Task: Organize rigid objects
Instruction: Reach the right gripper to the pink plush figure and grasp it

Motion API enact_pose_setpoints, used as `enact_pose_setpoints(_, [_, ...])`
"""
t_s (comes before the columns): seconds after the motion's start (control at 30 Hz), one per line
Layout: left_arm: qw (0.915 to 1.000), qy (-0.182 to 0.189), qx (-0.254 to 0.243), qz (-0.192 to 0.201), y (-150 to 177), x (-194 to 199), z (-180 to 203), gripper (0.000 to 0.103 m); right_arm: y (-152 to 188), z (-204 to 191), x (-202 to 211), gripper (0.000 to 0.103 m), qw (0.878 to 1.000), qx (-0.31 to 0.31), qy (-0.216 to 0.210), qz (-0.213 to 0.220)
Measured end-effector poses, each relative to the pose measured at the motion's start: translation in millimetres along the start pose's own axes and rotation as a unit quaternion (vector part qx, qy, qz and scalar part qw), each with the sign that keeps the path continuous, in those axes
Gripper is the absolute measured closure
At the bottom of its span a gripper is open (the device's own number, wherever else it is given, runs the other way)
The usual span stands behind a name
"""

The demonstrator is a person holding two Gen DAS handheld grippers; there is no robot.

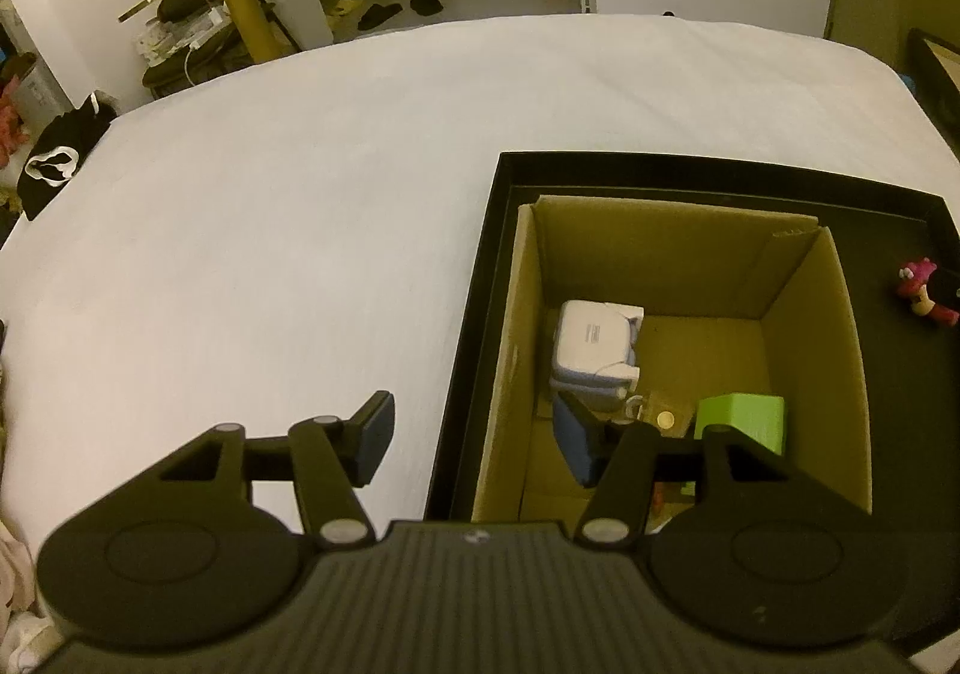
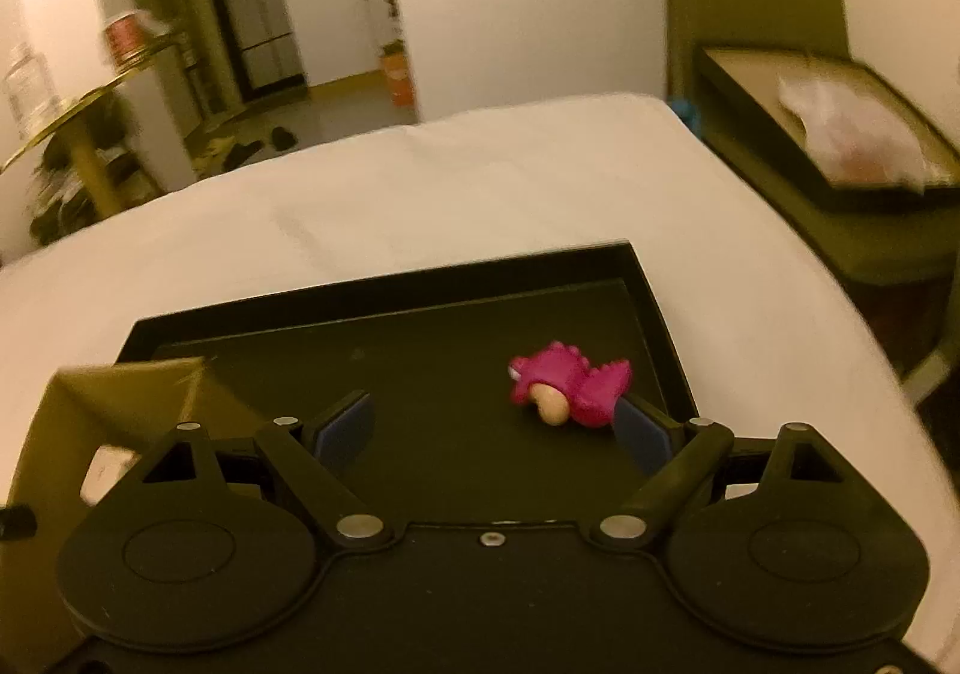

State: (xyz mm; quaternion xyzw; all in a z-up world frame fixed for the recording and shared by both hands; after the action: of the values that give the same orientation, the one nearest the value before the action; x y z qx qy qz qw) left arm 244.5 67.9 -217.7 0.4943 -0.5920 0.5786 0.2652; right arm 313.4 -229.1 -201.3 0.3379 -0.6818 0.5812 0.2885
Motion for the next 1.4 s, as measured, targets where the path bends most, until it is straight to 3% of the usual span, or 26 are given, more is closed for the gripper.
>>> enact_pose_setpoints(0.13, [0.9999,-0.008,0.003,-0.006,-1.1,-7.3,1.5,0.045,1.2,14.0,-19.2,0.016,0.999,-0.041,0.009,-0.013])
enact_pose_setpoints(0.27, [0.9998,-0.018,0.001,-0.008,-1.9,-11.3,3.2,0.045,0.3,20.2,-33.4,0.016,0.998,-0.052,0.023,-0.015])
enact_pose_setpoints(0.37, [0.9996,-0.025,-0.002,-0.008,-2.9,-13.6,4.8,0.045,-0.2,24.1,-43.5,0.01,0.997,-0.064,0.031,-0.018])
enact_pose_setpoints(0.87, [0.9986,-0.047,-0.016,-0.018,-2.0,-20.8,6.4,0.045,-2.2,35.4,-80.2,0.01,0.993,-0.096,0.062,-0.03])
enact_pose_setpoints(0.97, [0.9984,-0.051,-0.011,-0.02,-1.0,-21.3,2.3,0.044,-0.3,35.4,-80.9,0.019,0.994,-0.083,0.073,-0.026])
enact_pose_setpoints(1.03, [0.9984,-0.051,-0.005,-0.024,0.1,-21.7,0.2,0.044,0.2,38.2,-77.8,0.037,0.993,-0.071,0.088,-0.021])
enact_pose_setpoints(1.4, [0.999,-0.043,-0.001,-0.014,3.0,-3.6,-3.8,0.044,0.4,33.4,-38.4,0.038,0.996,-0.069,0.06,0.0])
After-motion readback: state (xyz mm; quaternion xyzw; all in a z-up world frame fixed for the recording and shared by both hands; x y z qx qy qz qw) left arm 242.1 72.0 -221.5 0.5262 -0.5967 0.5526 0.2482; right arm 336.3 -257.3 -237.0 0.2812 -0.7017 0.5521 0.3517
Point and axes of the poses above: each gripper's, at about its wrist camera, not at the fingertips, and x roughly against the way its jaws point, z to its right, y to its underside, the point moved 10 cm from there along -x, roughly the way its jaws point, and after that the axes turned 8 degrees about -z, right-handed, at the moved point
